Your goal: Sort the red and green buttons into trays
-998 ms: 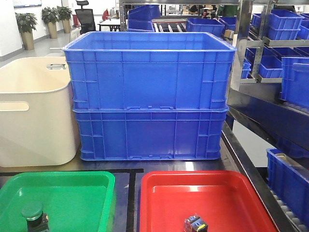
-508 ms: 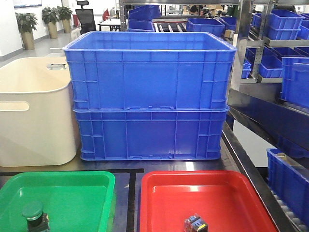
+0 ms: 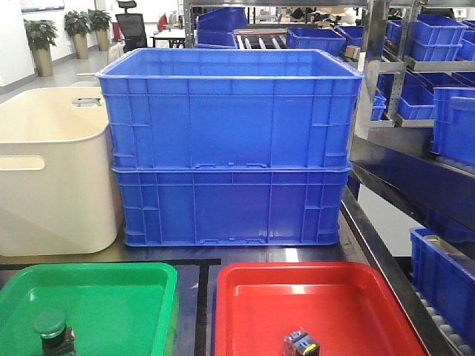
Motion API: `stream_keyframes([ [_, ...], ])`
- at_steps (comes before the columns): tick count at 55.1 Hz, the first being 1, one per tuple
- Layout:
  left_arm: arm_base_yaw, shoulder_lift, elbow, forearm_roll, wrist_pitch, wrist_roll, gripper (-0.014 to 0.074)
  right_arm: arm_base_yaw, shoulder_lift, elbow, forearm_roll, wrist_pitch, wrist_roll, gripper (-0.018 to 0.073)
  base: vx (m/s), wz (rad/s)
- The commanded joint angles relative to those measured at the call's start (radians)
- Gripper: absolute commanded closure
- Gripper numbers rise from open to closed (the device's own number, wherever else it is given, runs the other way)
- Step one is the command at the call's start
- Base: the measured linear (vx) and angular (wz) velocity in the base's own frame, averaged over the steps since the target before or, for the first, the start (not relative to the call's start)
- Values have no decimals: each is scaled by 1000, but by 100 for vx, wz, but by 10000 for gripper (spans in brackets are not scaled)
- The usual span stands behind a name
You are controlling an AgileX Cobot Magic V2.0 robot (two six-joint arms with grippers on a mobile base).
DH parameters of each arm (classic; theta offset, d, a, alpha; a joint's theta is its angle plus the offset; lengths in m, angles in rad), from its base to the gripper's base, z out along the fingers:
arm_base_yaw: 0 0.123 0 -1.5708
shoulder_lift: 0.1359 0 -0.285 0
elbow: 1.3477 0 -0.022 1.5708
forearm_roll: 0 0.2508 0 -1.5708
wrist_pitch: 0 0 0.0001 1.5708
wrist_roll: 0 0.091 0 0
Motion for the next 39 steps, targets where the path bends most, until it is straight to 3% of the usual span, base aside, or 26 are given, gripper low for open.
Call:
stream_keyframes([
  [1,-1,-15,-19,-8,-76,-6,603,-1,-1,-32,-23,-66,-9,405,0,0],
  [19,-1,-15,-19,-8,-76,-6,603,-1,-21,-32,-16,-56,-9,405,0,0],
  [31,-1,-15,-19,-8,-76,-6,603,-1,-160,-32,188,-12,-63,405,0,0],
  [39,-1,-15,-19,-8,-76,-6,603,-2,-281,-5,245,30,-156,405,0,0],
])
